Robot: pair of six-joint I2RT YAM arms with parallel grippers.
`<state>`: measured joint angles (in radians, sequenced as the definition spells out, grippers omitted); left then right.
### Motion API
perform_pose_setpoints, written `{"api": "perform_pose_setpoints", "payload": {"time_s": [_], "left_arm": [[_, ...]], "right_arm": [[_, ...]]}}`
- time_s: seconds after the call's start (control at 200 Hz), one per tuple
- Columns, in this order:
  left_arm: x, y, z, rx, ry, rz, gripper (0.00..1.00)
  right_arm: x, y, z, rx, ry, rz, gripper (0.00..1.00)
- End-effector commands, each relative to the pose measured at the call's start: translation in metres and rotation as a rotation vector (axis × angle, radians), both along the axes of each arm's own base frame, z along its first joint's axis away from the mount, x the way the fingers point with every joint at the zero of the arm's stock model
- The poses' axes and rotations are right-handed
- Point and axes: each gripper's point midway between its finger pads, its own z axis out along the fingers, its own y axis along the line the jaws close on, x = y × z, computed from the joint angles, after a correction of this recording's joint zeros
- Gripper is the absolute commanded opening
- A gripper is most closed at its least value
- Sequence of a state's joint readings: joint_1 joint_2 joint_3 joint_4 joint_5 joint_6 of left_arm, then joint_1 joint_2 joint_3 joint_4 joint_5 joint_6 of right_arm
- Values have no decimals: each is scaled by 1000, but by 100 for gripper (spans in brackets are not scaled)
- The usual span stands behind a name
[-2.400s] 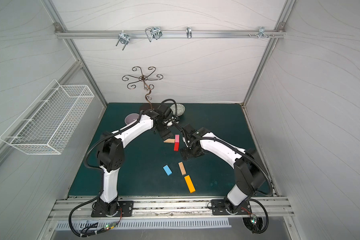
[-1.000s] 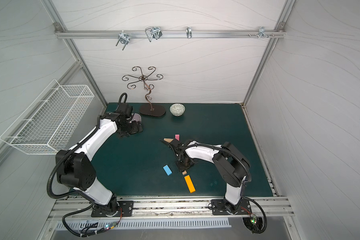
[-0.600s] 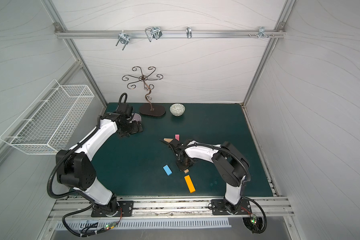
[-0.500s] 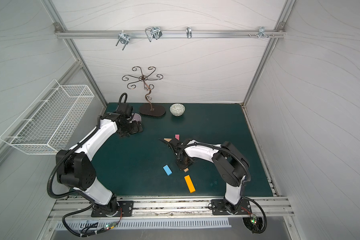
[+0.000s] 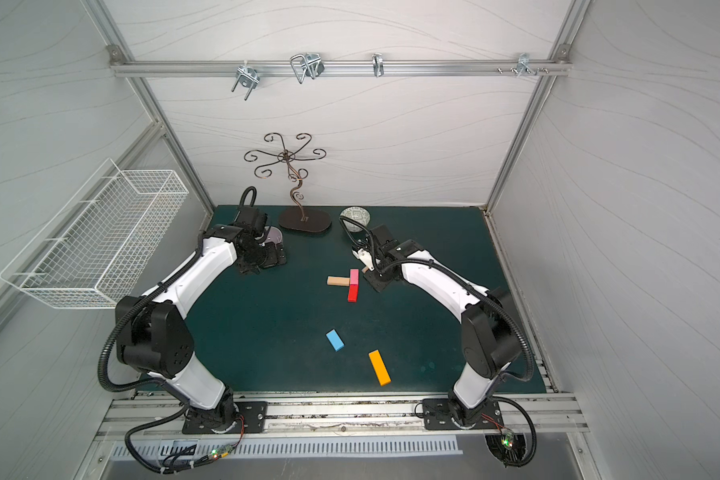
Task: Assemble the letter t with building blocks
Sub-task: Assemble the building block at the center of the board.
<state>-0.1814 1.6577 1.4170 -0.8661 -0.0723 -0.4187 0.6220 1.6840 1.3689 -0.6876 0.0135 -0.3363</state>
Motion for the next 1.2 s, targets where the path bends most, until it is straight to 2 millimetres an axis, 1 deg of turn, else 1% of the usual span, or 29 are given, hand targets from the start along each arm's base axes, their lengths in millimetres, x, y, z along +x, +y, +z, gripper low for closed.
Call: {"api": "perform_pose_setpoints", "payload": {"time_s": [0.0, 0.045, 0.13, 0.21, 0.27, 0.36, 0.45, 0.545, 0.72, 0.916, 1.096, 1.196], "left_arm": [[5, 1, -5, 6, -7, 3, 99], [6, 1, -7, 6, -3, 1, 99], [6, 1, -9, 8, 1, 0, 99], [7, 0, -11, 4, -4, -2, 99], [7, 0, -13, 1, -4, -1, 99], [7, -1, -16, -2, 1, -1, 99], [6, -2, -19, -11, 10, -3, 99], [6, -3, -21, -12, 11, -3, 99], [6, -2, -23, -10, 16, -2, 99], [7, -3, -28, -11, 25, 0, 99], [6, -3, -31, -10, 33, 0, 99], [6, -4, -30, -16, 34, 0, 99]], "right_arm": [[3, 9, -9, -7, -17, 314, 0], [8, 8, -13, -16, -13, 353, 0], [17, -1, -24, -29, 60, 385, 0], [24, -5, -32, -35, 88, 430, 2], [23, -5, -40, -66, 99, 481, 1], [22, 0, -48, -60, 104, 539, 0], [25, -4, -63, -118, 101, 575, 0], [23, -3, -72, -146, 91, 637, 0], [29, -7, -85, -215, 118, 669, 0], [37, 1, -96, -269, 96, 695, 0], [35, 7, -102, -282, 104, 708, 0], [34, 7, -105, -285, 126, 692, 0]]}}
